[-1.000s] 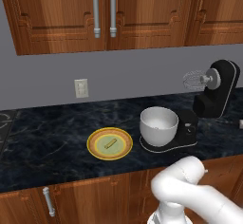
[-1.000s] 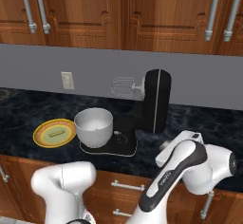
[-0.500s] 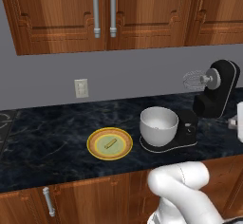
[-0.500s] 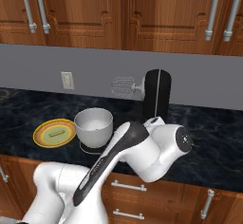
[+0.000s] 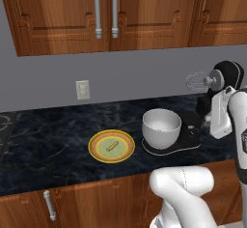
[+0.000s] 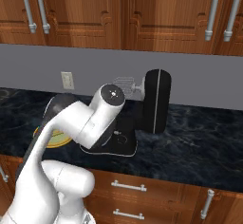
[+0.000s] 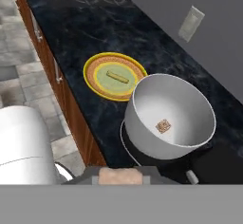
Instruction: Add butter and sugar cubes to the stand mixer bowl and then turn on the stand mixer to begin making frosting.
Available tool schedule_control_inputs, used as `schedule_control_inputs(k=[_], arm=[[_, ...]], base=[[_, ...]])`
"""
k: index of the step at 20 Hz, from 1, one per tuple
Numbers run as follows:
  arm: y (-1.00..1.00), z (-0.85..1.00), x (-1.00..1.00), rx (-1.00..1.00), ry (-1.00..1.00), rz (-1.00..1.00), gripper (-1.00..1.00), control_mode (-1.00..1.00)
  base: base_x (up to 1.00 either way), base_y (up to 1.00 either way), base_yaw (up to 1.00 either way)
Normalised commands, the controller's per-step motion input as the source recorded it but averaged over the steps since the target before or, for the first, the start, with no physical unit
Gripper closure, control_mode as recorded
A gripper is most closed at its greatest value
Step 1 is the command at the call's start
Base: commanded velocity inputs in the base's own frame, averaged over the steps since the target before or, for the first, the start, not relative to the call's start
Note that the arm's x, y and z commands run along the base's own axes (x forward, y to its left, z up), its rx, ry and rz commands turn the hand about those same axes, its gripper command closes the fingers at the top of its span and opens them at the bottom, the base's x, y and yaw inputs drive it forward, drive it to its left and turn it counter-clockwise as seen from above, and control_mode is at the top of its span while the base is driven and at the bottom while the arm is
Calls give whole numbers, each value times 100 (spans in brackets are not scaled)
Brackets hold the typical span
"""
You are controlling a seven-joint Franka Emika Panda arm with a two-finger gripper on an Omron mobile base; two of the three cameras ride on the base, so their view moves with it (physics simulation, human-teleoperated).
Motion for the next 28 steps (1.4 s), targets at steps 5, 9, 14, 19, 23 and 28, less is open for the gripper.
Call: schedule_control_inputs(k=[5,9,14,19,23,28], arm=[[77,18,28,-17,25,-2,100,-100],[31,0,56,-11,15,-2,100,-100],[20,0,60,-6,11,0,100,-100],[18,-16,39,-11,2,-1,100,-100],[13,-35,35,-15,0,-3,100,-100],[2,-43,29,-13,0,-3,100,-100]], base=[[0,0,0],[0,0,0],[0,0,0],[0,0,0],[0,0,0],[0,0,0]])
